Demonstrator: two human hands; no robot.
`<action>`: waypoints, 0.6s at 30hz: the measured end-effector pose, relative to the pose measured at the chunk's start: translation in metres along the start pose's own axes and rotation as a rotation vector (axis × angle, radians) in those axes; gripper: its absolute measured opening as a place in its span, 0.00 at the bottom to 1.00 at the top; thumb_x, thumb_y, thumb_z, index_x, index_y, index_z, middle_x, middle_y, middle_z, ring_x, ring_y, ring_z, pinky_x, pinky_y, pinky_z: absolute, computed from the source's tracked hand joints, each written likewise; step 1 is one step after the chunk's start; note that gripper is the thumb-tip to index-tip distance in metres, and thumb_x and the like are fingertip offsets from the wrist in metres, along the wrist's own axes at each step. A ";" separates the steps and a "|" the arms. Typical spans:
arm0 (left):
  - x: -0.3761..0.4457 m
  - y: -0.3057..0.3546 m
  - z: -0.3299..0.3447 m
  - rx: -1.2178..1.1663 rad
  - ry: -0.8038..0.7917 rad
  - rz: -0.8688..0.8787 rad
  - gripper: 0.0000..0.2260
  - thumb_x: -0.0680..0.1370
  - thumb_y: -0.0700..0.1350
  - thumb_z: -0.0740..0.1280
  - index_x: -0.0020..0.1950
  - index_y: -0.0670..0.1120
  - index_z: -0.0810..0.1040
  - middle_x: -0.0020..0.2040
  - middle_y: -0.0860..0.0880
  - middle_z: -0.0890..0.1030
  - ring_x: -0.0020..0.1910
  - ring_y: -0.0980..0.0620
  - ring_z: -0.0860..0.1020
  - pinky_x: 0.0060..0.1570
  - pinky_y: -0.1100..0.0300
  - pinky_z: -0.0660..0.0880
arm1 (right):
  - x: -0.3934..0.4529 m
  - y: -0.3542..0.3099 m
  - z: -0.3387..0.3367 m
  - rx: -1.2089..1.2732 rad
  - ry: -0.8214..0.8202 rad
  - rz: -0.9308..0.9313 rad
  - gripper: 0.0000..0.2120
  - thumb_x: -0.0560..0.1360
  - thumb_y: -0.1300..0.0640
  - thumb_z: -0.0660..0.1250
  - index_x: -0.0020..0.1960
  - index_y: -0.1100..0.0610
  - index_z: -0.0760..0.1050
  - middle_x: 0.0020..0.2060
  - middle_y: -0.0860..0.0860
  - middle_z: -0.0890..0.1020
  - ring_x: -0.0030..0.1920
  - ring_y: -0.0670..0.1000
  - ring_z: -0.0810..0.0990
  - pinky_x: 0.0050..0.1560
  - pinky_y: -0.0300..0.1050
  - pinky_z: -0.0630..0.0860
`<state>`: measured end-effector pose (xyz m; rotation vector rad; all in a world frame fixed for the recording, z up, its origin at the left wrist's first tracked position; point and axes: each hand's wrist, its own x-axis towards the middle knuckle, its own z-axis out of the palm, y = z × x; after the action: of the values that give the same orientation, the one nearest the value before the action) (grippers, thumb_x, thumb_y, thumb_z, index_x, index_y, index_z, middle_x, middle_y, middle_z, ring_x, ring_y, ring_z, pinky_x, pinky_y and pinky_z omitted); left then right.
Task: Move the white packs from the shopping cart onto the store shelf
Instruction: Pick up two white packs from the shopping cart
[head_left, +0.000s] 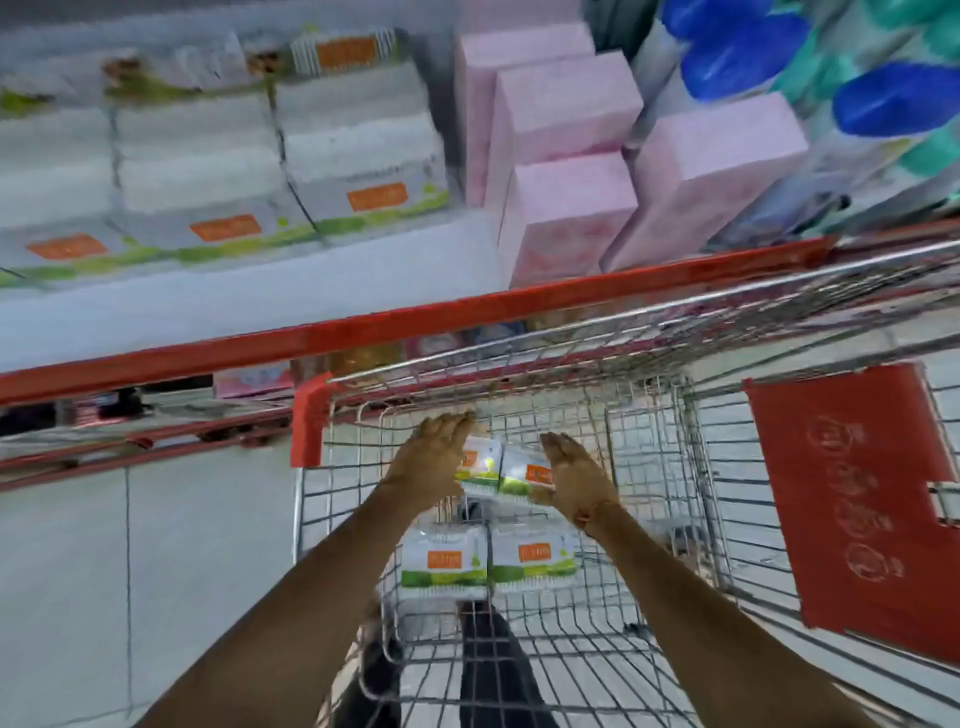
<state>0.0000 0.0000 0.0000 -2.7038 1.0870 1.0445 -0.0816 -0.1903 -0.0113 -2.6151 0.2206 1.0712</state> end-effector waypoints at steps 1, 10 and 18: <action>0.006 -0.002 0.004 0.030 -0.044 -0.019 0.45 0.72 0.55 0.70 0.77 0.41 0.46 0.78 0.43 0.55 0.76 0.45 0.54 0.76 0.52 0.52 | 0.007 0.003 0.005 -0.035 -0.022 -0.034 0.42 0.74 0.45 0.66 0.77 0.60 0.49 0.76 0.57 0.57 0.76 0.55 0.55 0.76 0.48 0.54; 0.019 0.002 0.000 -0.069 -0.087 -0.109 0.35 0.68 0.42 0.76 0.69 0.40 0.61 0.60 0.39 0.77 0.60 0.41 0.76 0.56 0.52 0.76 | 0.017 0.000 -0.007 0.093 -0.085 0.108 0.30 0.63 0.54 0.77 0.57 0.58 0.64 0.49 0.57 0.82 0.50 0.57 0.82 0.42 0.45 0.76; -0.015 -0.001 -0.025 -0.081 -0.080 -0.112 0.29 0.69 0.44 0.75 0.68 0.45 0.70 0.63 0.45 0.76 0.62 0.45 0.75 0.60 0.53 0.75 | -0.024 -0.014 -0.039 0.119 -0.031 0.106 0.32 0.66 0.50 0.77 0.68 0.49 0.71 0.59 0.52 0.79 0.59 0.53 0.78 0.62 0.45 0.75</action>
<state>0.0069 0.0034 0.0281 -2.7219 0.8887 1.1908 -0.0692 -0.1896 0.0350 -2.5033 0.4073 1.0961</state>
